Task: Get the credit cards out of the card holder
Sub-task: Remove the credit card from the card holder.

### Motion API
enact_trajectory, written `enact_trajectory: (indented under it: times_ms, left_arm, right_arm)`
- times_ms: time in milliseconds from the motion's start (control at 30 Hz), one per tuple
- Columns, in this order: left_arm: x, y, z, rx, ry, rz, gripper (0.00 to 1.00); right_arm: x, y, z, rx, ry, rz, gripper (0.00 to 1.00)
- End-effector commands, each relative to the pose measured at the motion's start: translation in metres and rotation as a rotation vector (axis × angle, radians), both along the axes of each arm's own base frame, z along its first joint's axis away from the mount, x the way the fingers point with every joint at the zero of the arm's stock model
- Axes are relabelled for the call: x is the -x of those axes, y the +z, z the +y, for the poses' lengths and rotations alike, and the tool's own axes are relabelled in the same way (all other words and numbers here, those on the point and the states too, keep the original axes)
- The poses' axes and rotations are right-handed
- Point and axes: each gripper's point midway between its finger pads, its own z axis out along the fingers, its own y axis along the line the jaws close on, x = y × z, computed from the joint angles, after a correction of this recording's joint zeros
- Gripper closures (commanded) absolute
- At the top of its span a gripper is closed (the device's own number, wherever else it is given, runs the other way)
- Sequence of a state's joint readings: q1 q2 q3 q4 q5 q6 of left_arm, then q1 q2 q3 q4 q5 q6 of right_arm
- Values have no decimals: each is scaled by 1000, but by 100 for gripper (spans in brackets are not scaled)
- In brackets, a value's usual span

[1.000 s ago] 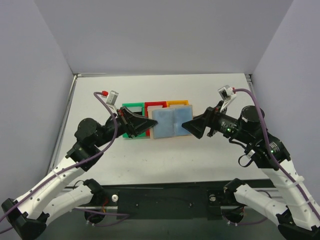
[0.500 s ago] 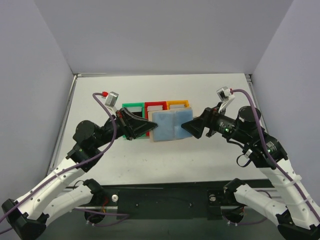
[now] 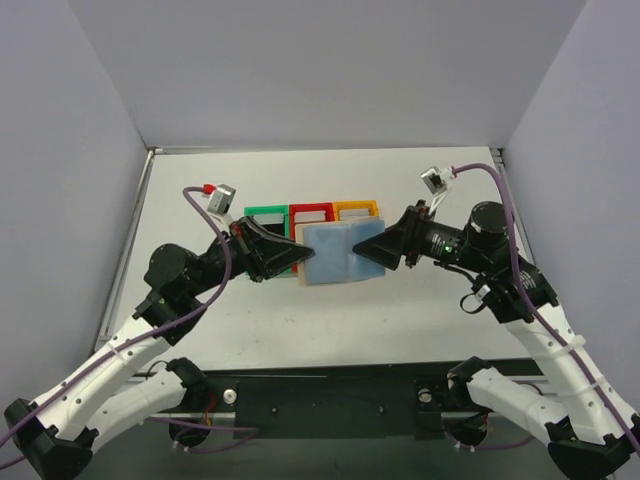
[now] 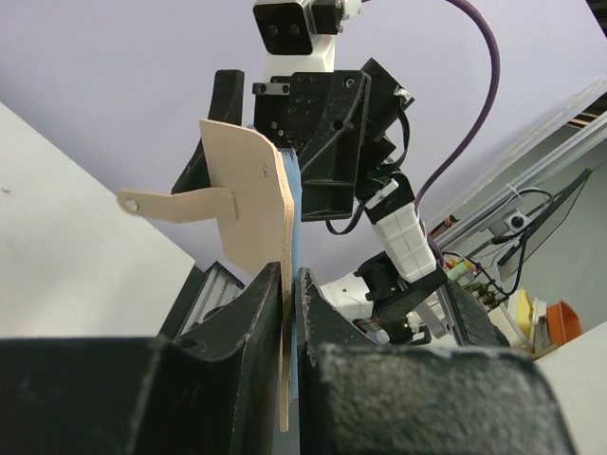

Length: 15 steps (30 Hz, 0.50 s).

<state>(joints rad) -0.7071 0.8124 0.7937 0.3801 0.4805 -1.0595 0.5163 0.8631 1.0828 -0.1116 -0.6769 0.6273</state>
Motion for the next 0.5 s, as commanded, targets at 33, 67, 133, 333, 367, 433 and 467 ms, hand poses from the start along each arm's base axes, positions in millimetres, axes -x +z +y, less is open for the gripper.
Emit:
enact_trajectory:
  times_ms: [33,67,133,333,367,433,467]
  left_arm:
    - [6,28,6,80,-14,-84,100]
    - [5,29,6,81,-12,-84,100]
    - [4,29,6,77,-8,-81,100]
    - [-3,23,4,35,11,-52,100]
    - [-2,23,4,33,10,-54,100]
    - [-2,22,5,29,14,-55,96]
    - [-1,23,6,29,19,-56,93]
  right_arm:
    - [18,34,15,-121,161,-47,45]
    - [20,36,15,-123,166,-50,52]
    - [22,40,15,-128,180,-57,64]
    - [24,41,18,-142,205,-36,100]
    - [23,41,18,-142,201,-37,100]
    - [20,38,18,-143,190,-30,100]
    - [20,38,18,-145,188,-31,100]
